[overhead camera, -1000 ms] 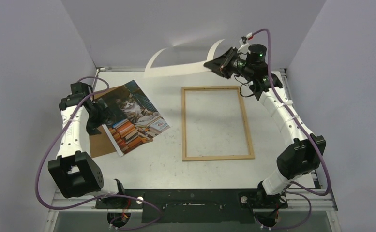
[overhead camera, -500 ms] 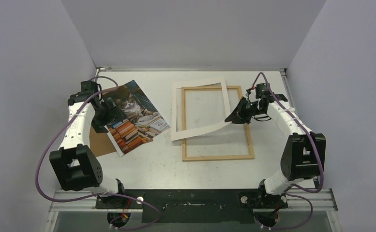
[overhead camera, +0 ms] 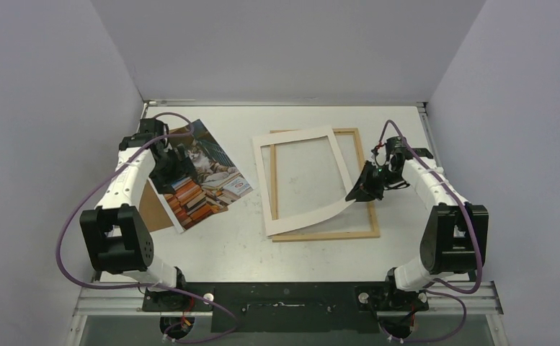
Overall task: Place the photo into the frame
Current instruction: Place the photo frame item in the photo frame.
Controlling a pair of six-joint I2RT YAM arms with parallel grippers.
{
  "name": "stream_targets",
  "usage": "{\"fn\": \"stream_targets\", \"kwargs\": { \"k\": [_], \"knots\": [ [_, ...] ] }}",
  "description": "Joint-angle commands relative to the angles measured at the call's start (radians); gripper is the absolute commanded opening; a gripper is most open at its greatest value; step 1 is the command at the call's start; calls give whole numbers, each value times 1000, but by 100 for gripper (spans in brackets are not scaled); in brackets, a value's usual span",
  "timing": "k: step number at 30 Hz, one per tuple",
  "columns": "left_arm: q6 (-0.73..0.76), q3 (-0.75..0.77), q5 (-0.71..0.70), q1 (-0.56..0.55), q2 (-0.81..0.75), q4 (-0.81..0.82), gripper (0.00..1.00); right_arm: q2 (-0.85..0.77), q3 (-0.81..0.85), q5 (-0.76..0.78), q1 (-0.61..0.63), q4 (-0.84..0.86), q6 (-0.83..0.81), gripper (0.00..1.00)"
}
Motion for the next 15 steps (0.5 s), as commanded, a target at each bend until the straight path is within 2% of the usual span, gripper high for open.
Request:
{"fn": "stream_targets", "kwargs": {
  "k": [1,9,15],
  "knots": [
    [-2,-2,23,-14,15,51,74,-56,13,118,-11,-29,-26,0],
    [-5,-10,34,-61,43,71,75,-154,-27,230,-47,-47,-27,0],
    [-4,-8,34,-81,61,78,74,-192,-56,233,-56,-46,-39,0]
  ]
}}
